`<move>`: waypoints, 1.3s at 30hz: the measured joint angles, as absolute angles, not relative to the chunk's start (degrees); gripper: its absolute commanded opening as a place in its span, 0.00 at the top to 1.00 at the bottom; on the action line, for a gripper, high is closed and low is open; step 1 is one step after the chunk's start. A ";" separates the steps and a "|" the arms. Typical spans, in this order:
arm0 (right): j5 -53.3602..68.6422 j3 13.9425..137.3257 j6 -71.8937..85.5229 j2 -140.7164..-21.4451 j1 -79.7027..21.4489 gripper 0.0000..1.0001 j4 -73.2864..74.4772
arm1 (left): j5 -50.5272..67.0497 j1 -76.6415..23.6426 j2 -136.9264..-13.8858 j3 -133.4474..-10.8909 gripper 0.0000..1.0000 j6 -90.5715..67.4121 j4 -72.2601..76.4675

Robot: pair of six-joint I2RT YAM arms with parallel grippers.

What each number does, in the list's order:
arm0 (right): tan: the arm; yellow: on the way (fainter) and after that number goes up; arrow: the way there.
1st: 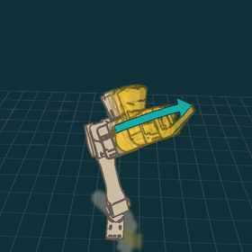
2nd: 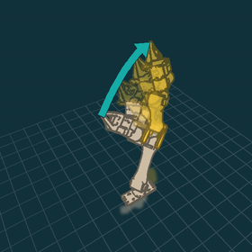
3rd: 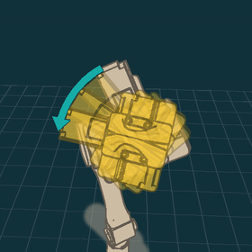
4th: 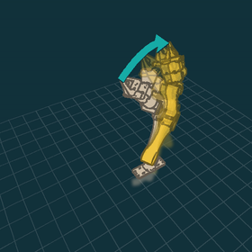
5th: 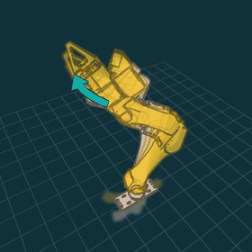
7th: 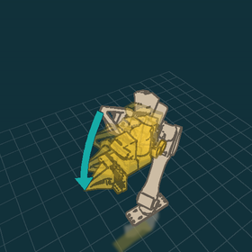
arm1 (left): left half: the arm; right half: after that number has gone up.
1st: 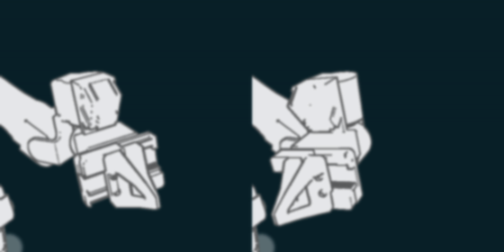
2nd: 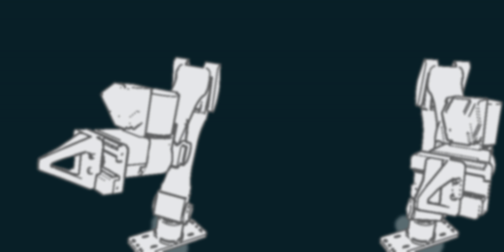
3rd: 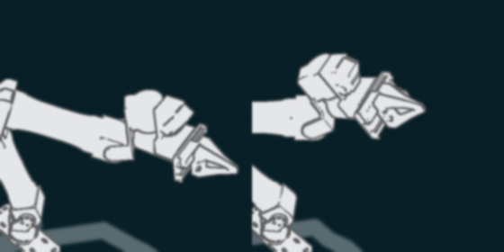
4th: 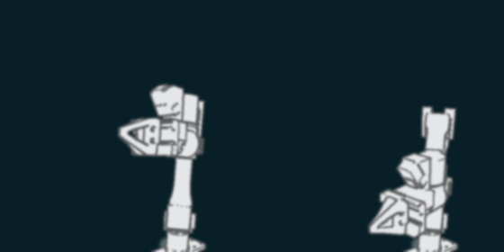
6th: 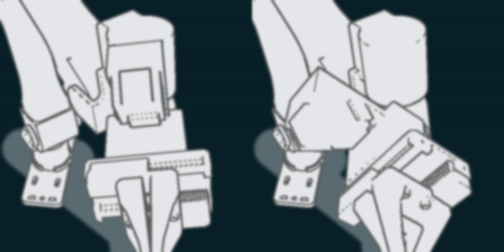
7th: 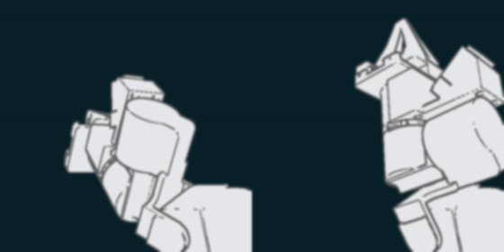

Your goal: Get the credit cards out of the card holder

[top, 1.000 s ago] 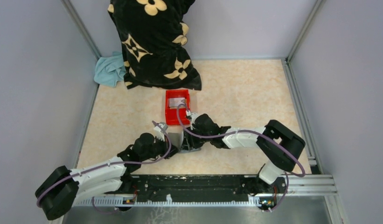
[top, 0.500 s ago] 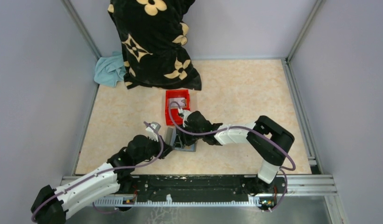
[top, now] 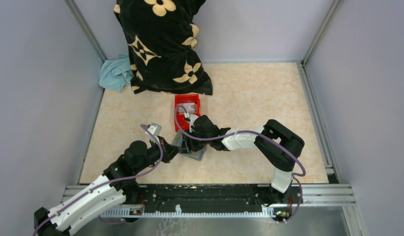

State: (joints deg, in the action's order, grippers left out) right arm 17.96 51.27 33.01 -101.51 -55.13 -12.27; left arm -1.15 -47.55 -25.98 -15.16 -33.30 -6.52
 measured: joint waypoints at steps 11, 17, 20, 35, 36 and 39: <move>18.09 56.42 32.10 -102.24 -55.13 0.54 -11.03 | -1.96 -47.55 -27.00 -16.32 0.99 -33.17 -6.72; 17.67 60.34 31.53 -105.89 -55.13 0.54 -10.55 | -2.11 -47.55 -27.07 -15.81 0.99 -33.15 -6.76; 17.12 60.77 31.03 -105.95 -55.11 0.54 -9.47 | -2.00 -47.55 -27.09 -15.77 0.98 -32.93 -6.68; 9.63 52.45 29.74 -90.70 -53.84 0.80 -7.22 | -0.54 -47.51 -43.83 -12.64 0.95 -30.50 4.89; 9.15 51.33 29.80 -89.78 -53.82 0.80 -7.25 | -0.51 -47.46 -45.80 -12.88 0.95 -30.04 5.72; 8.60 47.88 30.28 -88.09 -53.84 0.80 -7.44 | -0.49 -46.94 -52.60 -14.15 0.95 -28.80 8.23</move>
State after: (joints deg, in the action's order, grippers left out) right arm 8.60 47.88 30.28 -88.09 -53.84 -7.44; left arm -0.49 -46.94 -52.60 -14.15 -28.80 8.23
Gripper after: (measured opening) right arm 0.200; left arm 0.048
